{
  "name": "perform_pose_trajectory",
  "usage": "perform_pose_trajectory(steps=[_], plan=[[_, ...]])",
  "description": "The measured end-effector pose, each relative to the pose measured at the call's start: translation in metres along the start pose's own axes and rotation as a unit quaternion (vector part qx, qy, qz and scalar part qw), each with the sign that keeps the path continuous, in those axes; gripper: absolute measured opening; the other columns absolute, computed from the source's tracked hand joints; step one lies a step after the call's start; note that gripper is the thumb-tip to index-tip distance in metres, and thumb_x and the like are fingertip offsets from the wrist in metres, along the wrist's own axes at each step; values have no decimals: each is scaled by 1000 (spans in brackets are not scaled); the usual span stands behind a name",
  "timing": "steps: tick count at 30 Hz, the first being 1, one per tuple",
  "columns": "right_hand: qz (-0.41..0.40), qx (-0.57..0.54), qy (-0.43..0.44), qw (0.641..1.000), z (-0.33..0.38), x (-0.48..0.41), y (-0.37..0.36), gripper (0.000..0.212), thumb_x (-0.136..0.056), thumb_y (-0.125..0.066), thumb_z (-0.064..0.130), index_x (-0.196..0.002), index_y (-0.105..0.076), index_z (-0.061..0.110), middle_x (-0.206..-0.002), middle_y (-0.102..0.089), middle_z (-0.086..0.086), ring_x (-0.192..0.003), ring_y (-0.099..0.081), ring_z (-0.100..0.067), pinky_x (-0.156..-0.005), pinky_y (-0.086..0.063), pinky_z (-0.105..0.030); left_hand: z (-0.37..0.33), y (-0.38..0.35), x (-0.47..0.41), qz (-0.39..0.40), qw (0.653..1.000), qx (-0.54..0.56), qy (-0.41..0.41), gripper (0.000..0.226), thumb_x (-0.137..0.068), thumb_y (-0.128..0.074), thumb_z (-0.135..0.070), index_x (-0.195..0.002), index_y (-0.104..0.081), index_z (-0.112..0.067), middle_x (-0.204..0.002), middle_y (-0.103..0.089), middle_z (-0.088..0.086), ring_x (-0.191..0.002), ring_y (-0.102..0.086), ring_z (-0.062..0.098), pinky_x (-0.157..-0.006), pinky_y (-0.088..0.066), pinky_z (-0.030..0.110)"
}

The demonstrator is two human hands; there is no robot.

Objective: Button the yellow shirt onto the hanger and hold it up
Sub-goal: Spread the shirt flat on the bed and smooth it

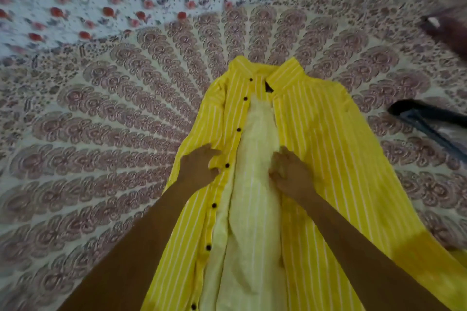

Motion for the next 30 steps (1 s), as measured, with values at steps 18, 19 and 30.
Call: perform_pose_trajectory(steps=[18,19,30], plan=[[-54,-121,60,989,128,138,-85,36,-85,-47,33,-109,-62,10,-106,-63,-11,-96,-60,-31,-74,-48,-36,103,-15,156,-62,971,167,159,26,-86,-53,-29,-106,-67,-20,-107,-67,10,-97,-63,29,-88,-51,41],[-17,-106,19,994,128,142,-97,39,-86,-53,35,-114,-57,10,-111,-59,-12,-98,-59,-32,-76,-48,-38,114,-20,166,-51,973,115,194,27,-86,-57,-24,-111,-64,-17,-116,-63,11,-105,-60,33,-89,-50,42],[2,-198,-214,957,118,162,-123,55,-78,-68,16,-124,-40,8,-103,-65,-20,-97,-63,-34,-71,-41,-30,129,-17,211,-55,942,207,257,33,-85,-64,-28,-112,-65,-9,-108,-68,19,-101,-63,34,-85,-47,37]])
Point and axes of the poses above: each hand's wrist, its own x-axis away from the middle knuckle, its own y-axis out of the back of the hand, z = x × y, the point moved 4 cm from there along -x, towards the middle knuckle
